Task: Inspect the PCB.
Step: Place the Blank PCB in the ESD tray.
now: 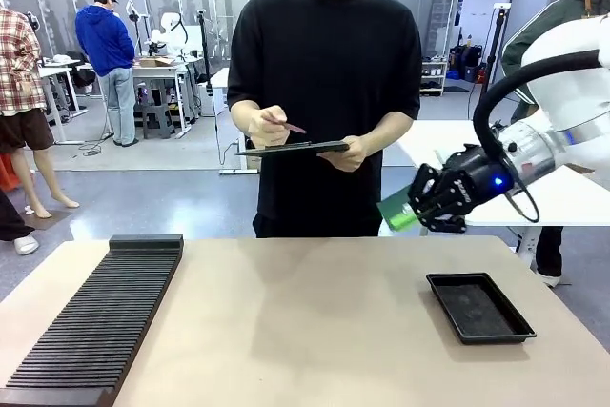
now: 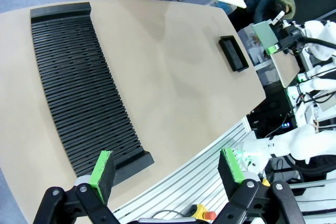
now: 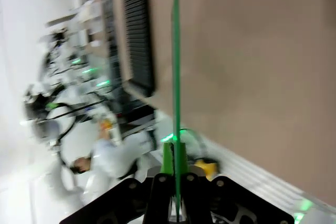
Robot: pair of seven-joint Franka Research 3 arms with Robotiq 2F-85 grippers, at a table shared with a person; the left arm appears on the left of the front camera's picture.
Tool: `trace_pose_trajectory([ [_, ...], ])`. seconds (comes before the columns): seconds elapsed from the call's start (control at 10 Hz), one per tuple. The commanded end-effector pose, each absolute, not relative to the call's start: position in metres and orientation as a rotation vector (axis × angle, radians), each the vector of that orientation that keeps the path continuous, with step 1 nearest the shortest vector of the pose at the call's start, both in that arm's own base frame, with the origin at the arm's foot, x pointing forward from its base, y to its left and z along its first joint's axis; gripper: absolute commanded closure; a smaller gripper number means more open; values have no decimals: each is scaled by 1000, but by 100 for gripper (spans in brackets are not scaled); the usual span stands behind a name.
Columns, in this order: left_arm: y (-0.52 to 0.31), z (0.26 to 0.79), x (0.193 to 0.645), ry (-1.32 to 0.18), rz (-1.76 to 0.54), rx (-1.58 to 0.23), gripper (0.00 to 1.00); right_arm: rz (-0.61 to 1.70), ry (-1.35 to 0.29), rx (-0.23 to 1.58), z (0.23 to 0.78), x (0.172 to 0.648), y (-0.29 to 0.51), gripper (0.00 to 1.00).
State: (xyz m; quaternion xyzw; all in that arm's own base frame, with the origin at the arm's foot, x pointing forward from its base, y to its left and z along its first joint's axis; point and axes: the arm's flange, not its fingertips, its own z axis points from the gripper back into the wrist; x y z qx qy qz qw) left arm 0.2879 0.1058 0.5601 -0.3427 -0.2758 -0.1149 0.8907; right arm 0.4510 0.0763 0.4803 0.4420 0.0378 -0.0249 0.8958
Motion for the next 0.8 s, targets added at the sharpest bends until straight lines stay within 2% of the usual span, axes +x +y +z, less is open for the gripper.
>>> trace_pose_trajectory([
  [0.0,105,561,288,-569,-244,-700,0,-83,-25,818,472,443,60,97],
  [0.4,105,561,288,-569,-244,-700,0,-60,-115,810,425,445,21,97],
  [0.7,105,561,288,-569,-244,-700,0,-48,-96,880,396,453,-3,97],
])
